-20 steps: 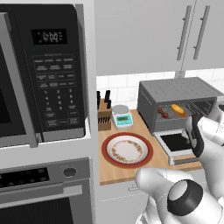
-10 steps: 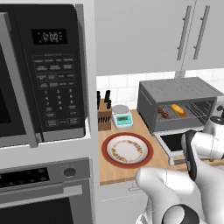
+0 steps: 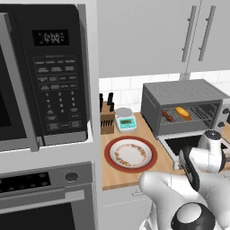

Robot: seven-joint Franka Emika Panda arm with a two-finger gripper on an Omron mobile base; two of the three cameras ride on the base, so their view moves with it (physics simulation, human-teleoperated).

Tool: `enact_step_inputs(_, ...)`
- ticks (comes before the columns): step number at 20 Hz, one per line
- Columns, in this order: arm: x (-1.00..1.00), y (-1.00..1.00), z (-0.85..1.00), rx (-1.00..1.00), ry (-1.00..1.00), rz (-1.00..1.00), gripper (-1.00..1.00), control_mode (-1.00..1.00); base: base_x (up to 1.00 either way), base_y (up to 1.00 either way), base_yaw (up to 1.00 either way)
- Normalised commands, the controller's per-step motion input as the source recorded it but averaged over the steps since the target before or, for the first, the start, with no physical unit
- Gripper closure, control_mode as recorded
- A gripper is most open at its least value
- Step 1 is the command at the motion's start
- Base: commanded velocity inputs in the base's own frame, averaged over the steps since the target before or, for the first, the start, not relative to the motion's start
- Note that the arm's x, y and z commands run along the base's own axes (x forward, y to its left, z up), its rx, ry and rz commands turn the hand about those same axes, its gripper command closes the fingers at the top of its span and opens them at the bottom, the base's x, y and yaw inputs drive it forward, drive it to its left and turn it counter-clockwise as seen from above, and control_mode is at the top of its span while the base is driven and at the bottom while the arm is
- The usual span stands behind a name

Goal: Pick up the kebab skewer and baguette bread, and place them inside the toaster oven. Close the toaster oven door and start by setting the timer.

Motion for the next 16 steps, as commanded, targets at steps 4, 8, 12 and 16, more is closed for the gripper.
enact_step_inputs(4, 0.35, -0.13, -0.37, -0.03, 0.07, 0.07, -1.0, -1.0, 0.0, 0.0, 0.0)
enact_step_inputs(8, 0.42, -0.1, -0.24, 0.0, 0.01, 0.07, -1.0, -1.0, 0.0, 0.0, 0.0)
enact_step_inputs(12, 0.44, -0.01, -0.22, 0.0, 0.0, 0.07, -1.0, -1.0, 0.0, 0.0, 0.0)
enact_step_inputs(16, 0.33, 0.02, -0.24, 0.0, -0.03, 0.04, -1.0, -1.0, 0.0, 0.0, 0.0)
